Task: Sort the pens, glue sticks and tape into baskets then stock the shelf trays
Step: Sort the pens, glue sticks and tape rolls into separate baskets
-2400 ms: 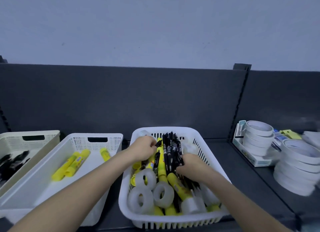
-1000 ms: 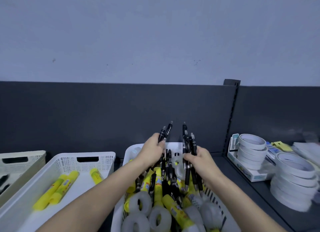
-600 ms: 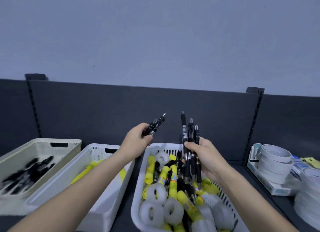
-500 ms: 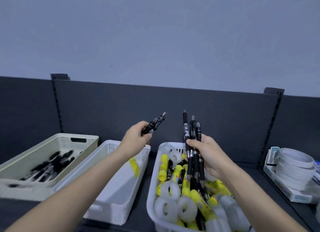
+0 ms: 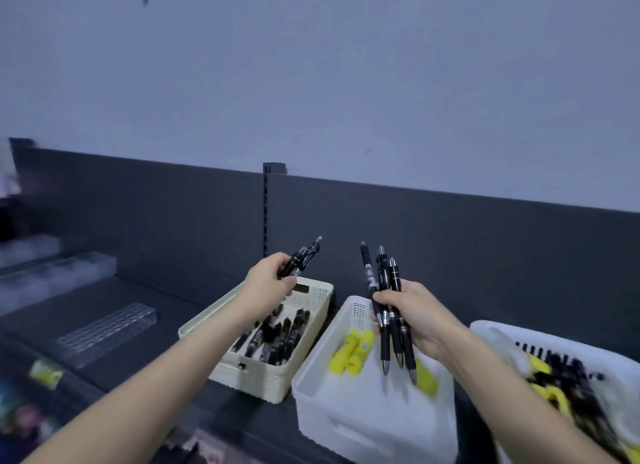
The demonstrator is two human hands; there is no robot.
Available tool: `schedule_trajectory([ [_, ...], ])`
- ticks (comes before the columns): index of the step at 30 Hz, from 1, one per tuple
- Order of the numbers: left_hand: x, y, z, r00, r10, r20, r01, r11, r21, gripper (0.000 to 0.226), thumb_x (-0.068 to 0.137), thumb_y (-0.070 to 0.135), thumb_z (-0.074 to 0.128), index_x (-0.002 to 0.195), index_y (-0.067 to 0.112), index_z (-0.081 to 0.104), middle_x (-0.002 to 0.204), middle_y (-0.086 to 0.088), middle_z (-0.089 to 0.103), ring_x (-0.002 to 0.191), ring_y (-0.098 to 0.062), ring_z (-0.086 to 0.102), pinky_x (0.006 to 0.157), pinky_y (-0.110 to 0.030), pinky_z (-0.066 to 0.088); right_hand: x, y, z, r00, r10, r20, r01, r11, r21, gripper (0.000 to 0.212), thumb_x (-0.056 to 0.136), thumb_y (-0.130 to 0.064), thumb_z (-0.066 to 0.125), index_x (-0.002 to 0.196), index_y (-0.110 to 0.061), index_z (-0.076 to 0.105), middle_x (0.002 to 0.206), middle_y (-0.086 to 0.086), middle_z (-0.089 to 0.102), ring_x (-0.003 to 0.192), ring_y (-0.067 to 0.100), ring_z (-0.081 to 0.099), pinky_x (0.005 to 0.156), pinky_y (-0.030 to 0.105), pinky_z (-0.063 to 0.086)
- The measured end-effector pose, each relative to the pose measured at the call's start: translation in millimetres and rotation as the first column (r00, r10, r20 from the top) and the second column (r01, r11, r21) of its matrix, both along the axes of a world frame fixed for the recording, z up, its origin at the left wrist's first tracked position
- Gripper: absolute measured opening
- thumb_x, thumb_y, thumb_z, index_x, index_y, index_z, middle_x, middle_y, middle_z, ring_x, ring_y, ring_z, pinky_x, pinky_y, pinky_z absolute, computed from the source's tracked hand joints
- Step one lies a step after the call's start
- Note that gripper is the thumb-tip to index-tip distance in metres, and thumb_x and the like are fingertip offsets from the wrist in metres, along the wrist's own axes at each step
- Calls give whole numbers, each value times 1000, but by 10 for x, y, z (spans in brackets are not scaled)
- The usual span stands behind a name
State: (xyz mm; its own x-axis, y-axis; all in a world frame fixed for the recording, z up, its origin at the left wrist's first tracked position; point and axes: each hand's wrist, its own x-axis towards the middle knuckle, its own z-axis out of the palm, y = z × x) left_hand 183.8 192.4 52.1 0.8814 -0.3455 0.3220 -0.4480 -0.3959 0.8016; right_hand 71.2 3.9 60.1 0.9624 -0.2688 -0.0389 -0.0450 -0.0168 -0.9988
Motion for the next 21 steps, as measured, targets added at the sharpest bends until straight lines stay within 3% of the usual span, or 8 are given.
schedule_trajectory([
  [5, 633, 530, -150, 991, 26, -133, -23, 1000, 18, 20, 88, 3, 53, 76, 18, 51, 66, -4, 55, 60, -21, 56, 70, -42, 54, 769, 581, -90, 998, 27, -50, -22, 995, 97, 18, 90, 6, 43, 76, -6, 47, 60, 13, 49, 49, 19, 51, 43, 26, 49],
  [8, 950, 623, -251, 982, 19, -187, -17, 1000, 10, 23, 86, -3, 50, 74, 16, 50, 68, -5, 53, 58, -19, 54, 69, -40, 54, 1152, 895, -202, 995, 20, -101, -5, 990, 142, 21, 89, 8, 42, 74, -5, 46, 57, 13, 48, 48, 20, 49, 44, 27, 48],
  [12, 1167, 530, -373, 974, 4, -228, 24, 993, 119, 24, 80, -7, 47, 76, 17, 51, 69, -4, 53, 63, -23, 55, 72, -37, 54, 1469, 1079, -453, 966, -74, -249, 93, 993, 66, 15, 87, 9, 43, 80, -4, 44, 61, 14, 46, 49, 21, 48, 45, 29, 49],
  [15, 1199, 456, -454, 973, 0, -233, 63, 963, 263, 26, 81, -3, 48, 101, 9, 58, 92, -9, 63, 85, -26, 60, 71, -29, 46, 1562, 1113, -582, 945, -149, -292, 121, 986, -112, 9, 87, 5, 47, 91, -3, 47, 74, 16, 52, 60, 25, 54, 57, 35, 52],
  [17, 1210, 446, -466, 966, -18, -259, 103, 942, 319, 34, 85, 0, 48, 119, 7, 51, 116, -12, 56, 107, -27, 55, 84, -29, 44, 1556, 1103, -572, 940, -190, -283, 87, 936, -341, 24, 87, -1, 52, 111, -1, 52, 98, 18, 58, 89, 31, 60, 84, 40, 51],
  [18, 1209, 452, -458, 965, -38, -258, 125, 935, 333, 33, 87, 1, 46, 119, 11, 48, 117, -11, 51, 108, -25, 52, 86, -29, 41, 1546, 1085, -538, 939, -210, -274, 73, 896, -438, 33, 89, -3, 52, 122, 1, 49, 113, 20, 56, 106, 32, 56, 94, 38, 46],
  [19, 1215, 464, -448, 967, -59, -250, 145, 928, 342, 30, 89, 2, 45, 116, 14, 46, 116, -10, 48, 107, -23, 49, 85, -28, 39, 1538, 1050, -510, 940, -224, -256, 63, 856, -514, 38, 90, -6, 51, 126, 4, 46, 125, 20, 53, 118, 32, 51, 98, 36, 41],
  [21, 1229, 477, -428, 973, -98, -211, 172, 914, 368, 38, 90, 5, 45, 128, 12, 45, 131, -10, 48, 118, -22, 47, 93, -26, 37, 1518, 961, -467, 950, -225, -215, 37, 768, -640, 36, 91, -10, 49, 124, 3, 48, 131, 19, 52, 121, 31, 49, 98, 33, 40],
])
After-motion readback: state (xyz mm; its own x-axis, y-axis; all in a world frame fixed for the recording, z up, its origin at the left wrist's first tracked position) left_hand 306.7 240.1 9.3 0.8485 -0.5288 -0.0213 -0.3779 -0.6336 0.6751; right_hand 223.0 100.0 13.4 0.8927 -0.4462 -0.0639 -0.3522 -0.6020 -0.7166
